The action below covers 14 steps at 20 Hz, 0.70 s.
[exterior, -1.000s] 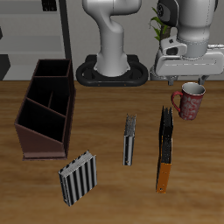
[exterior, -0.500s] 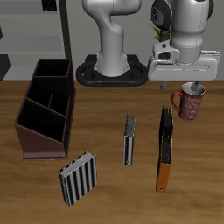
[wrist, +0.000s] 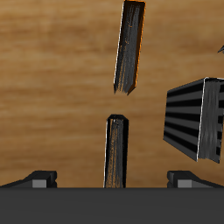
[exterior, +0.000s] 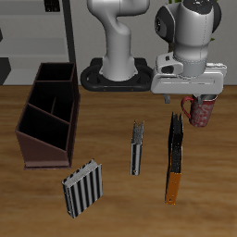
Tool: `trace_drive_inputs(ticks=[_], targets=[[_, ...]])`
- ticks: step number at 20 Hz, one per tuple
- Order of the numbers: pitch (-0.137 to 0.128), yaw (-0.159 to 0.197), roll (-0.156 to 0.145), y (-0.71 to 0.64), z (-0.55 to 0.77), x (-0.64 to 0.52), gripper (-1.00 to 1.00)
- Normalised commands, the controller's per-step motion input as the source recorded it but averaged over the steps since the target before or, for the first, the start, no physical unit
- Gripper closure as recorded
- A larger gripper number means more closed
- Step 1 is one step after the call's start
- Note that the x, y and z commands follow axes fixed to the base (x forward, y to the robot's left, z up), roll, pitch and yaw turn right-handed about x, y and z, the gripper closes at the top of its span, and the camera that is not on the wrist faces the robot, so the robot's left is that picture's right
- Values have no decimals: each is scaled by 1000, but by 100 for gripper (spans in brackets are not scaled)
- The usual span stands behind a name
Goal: Place the black book into the right desk caddy's left compartment
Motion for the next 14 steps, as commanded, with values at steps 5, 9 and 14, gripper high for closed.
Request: trace_drive_inputs(ticks=[5,9,14], targets=[[-8,7,12,49,-221,-8,-100],[-50,18,-8,48,-168,-59,-100],[-32,-6,-10,-15,-171,-36,-100]])
